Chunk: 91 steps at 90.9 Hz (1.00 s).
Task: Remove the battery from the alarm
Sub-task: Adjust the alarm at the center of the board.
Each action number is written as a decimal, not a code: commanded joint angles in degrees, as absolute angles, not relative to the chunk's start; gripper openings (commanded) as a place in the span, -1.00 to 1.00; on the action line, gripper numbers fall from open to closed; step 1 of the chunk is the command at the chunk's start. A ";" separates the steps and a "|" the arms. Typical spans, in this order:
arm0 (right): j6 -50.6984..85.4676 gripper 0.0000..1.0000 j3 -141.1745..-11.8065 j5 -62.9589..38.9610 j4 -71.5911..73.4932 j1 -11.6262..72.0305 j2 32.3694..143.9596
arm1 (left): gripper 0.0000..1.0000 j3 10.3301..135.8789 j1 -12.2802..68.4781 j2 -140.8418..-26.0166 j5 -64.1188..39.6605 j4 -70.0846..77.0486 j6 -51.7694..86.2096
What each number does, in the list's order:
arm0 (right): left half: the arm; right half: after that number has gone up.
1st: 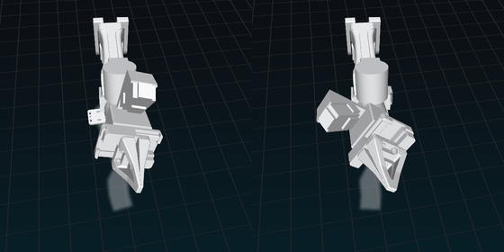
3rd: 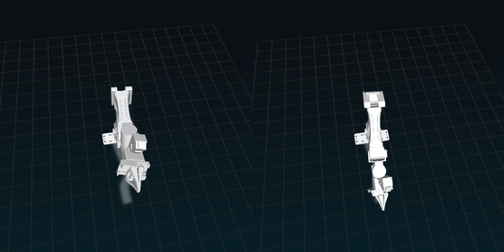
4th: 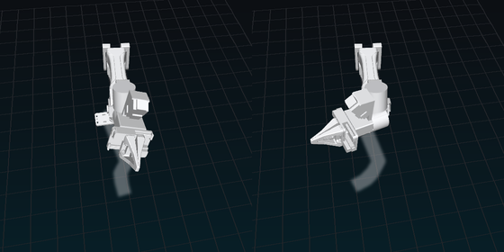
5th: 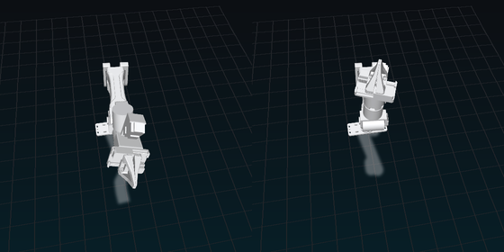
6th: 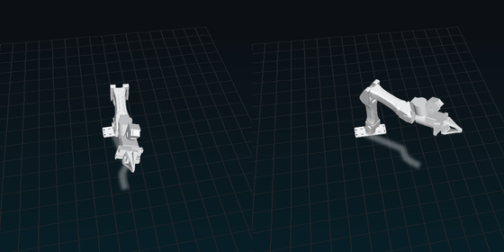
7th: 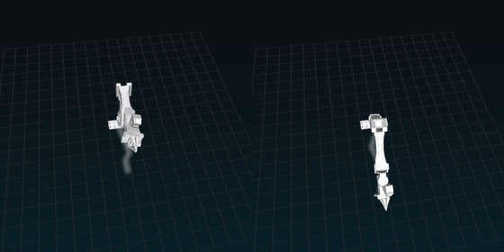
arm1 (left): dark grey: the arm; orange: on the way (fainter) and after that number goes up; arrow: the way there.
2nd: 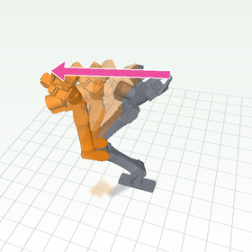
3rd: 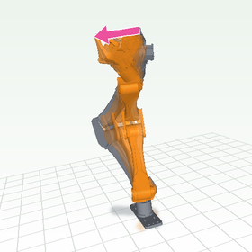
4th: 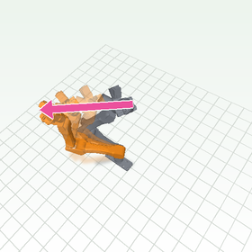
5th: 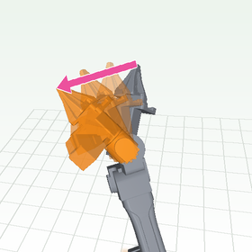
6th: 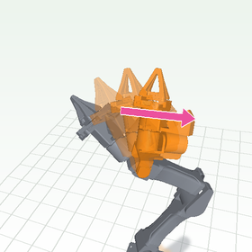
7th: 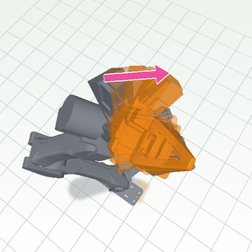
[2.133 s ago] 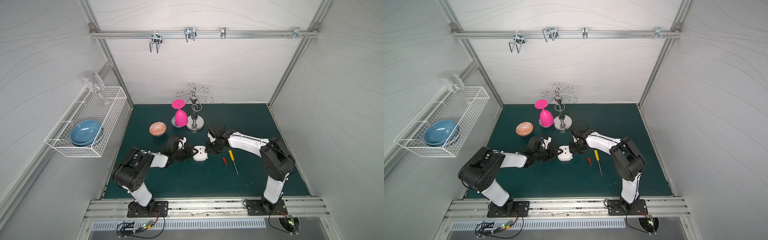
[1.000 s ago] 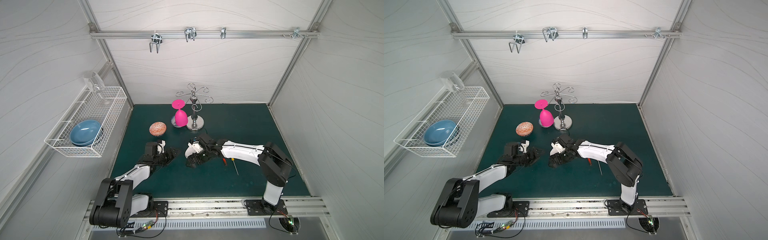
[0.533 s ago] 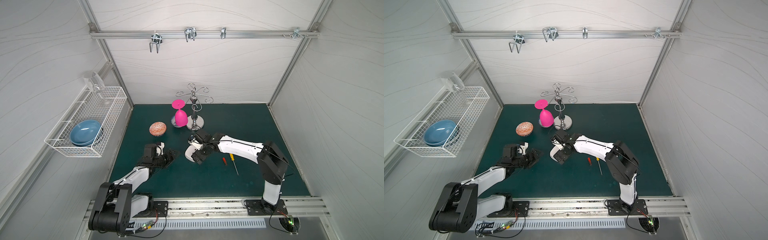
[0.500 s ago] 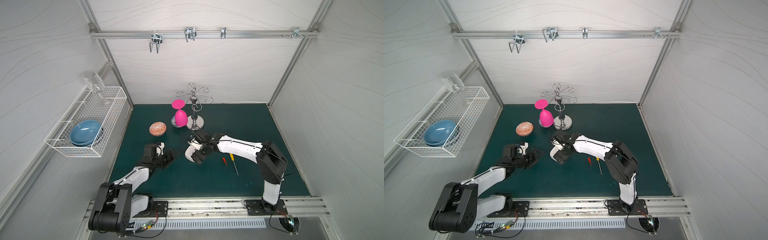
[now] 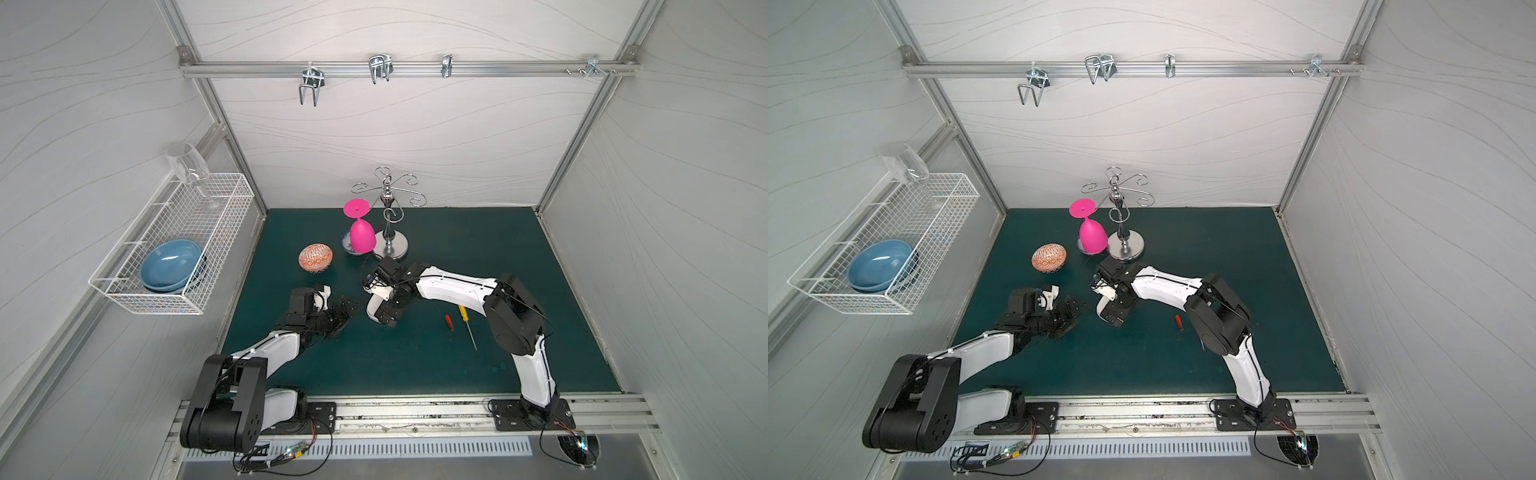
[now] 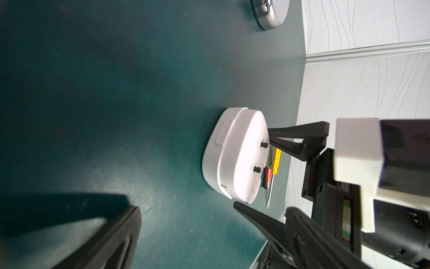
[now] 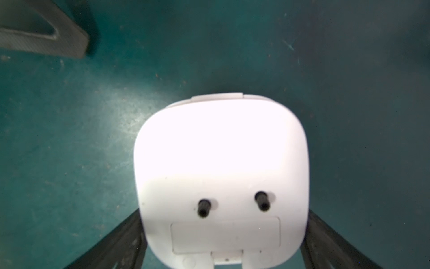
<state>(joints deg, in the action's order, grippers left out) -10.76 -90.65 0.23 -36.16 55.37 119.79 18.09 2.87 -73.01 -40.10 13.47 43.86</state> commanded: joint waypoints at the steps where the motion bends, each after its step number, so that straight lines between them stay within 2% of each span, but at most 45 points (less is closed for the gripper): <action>1: -13.07 0.98 -92.65 -2.04 -37.50 55.32 122.15 | 1.00 17.72 2.64 -75.84 -42.13 21.24 46.47; 11: -13.13 0.97 -92.78 -1.53 -36.51 55.34 122.22 | 1.00 17.75 2.65 -78.65 -42.61 24.91 47.68; 22: -12.34 0.77 -90.87 -1.59 -34.68 55.22 119.79 | 0.98 17.69 2.67 -80.92 -43.48 29.71 48.99; 41: -9.27 0.59 -86.89 -3.75 -30.92 54.59 114.68 | 0.92 17.92 2.64 -84.33 -46.37 33.88 50.40; 72: -3.45 0.57 -82.48 -6.40 -25.28 54.58 110.22 | 0.75 19.82 7.20 -91.60 -51.67 46.19 57.01; 81: -2.43 0.58 -81.85 -6.47 -24.46 54.44 109.45 | 0.58 20.50 8.58 -92.51 -51.79 48.03 58.37; 91: -0.53 0.59 -80.54 -8.14 -22.57 53.95 108.32 | 0.25 21.54 9.40 -92.71 -52.62 48.55 59.17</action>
<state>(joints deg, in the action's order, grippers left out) -3.53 -81.69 -5.50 -26.11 54.68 111.72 19.00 8.71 -92.23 -50.59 43.22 57.58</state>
